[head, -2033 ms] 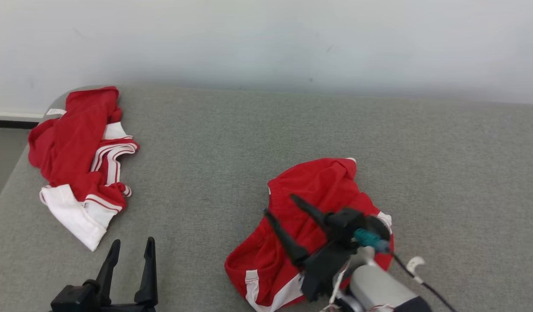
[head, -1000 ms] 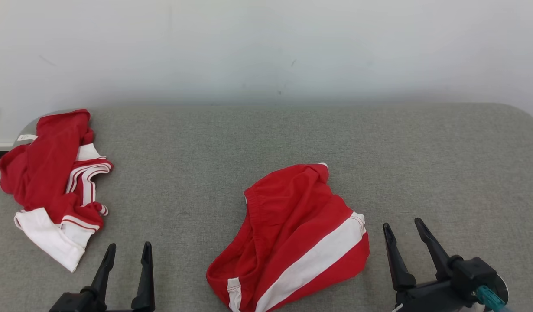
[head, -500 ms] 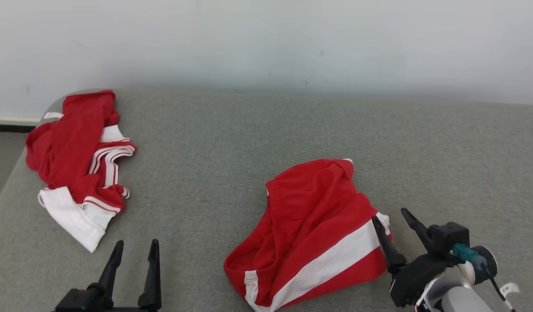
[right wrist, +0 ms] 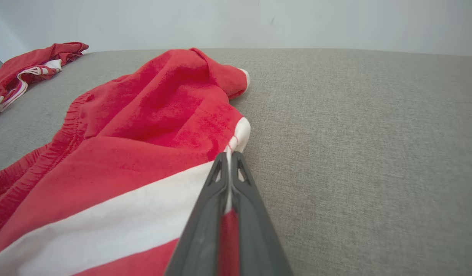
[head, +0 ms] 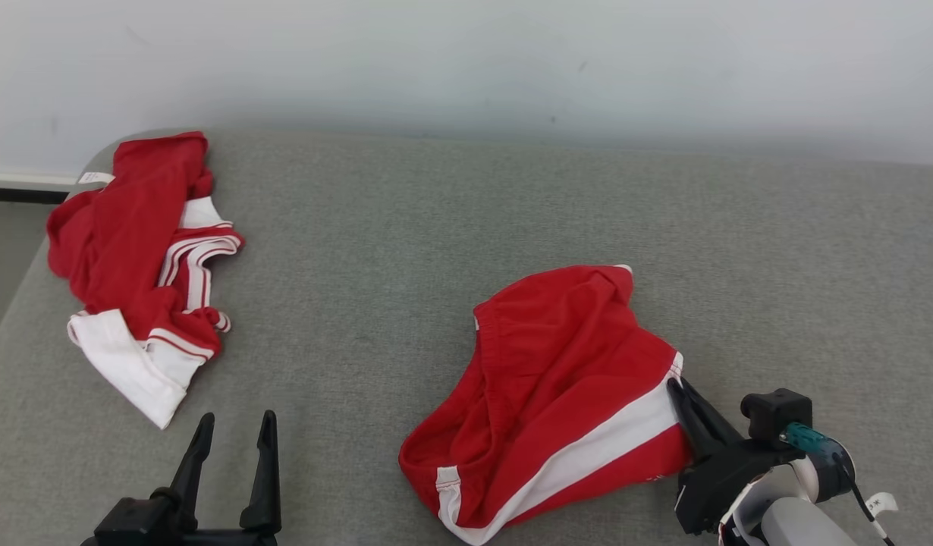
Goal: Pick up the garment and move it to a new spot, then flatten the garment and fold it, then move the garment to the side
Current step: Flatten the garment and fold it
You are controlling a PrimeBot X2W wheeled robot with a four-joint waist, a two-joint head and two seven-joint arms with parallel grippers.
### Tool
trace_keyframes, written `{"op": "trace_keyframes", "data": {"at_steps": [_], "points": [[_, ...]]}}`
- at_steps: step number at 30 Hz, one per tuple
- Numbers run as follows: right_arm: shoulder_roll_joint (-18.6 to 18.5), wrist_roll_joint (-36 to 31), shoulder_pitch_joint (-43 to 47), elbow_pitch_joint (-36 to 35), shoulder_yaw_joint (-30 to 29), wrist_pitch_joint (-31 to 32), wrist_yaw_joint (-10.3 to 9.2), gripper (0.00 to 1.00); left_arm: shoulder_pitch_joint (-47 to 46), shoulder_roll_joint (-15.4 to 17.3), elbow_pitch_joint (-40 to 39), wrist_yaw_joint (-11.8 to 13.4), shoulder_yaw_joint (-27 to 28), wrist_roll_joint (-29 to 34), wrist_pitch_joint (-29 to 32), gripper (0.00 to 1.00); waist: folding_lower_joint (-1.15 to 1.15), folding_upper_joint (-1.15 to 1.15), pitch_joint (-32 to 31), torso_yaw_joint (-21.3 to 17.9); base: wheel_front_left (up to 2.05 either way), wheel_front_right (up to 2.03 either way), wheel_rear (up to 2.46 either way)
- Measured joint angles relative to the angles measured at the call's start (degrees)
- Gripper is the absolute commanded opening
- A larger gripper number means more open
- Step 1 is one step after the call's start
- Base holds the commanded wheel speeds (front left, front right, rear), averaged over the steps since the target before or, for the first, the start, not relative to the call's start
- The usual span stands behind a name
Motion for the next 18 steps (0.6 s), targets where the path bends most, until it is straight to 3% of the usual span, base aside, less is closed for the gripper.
{"op": "trace_keyframes", "data": {"at_steps": [10, 16, 17, 18], "points": [[-1.2, -0.8, 7.3, -7.2, -6.4, -3.1, 0.0, 0.0, 0.3, 0.0, 0.0, 0.3, -0.4, -0.5, 0.0, 1.0, 0.0, 0.0, -1.2, -3.6, 0.0, 0.0, 0.0], [1.4, -2.8, 15.5, -11.7, -13.4, -3.2, 0.0, 0.0, 0.6, 0.0, -0.2, 0.6, -0.6, -0.6, 0.0, 1.0, 0.0, 0.0, -1.7, -5.2, 0.0, 0.0, 0.0], [2.1, -3.1, 16.3, -12.4, -14.1, -3.2, 0.0, 0.37, 0.6, 0.0, -0.2, 0.6, -0.6, -0.7, 0.0, 1.0, 0.0, 0.0, -1.8, -5.4, 0.0, 0.0, 0.0], [2.6, -3.4, 16.8, -13.2, -14.6, -3.2, 0.0, 1.0, 0.7, 0.0, -0.2, 0.6, -0.7, -0.7, 0.0, 1.0, 0.0, 0.0, -1.9, -5.6, 0.0, 0.0, 0.0]]}}
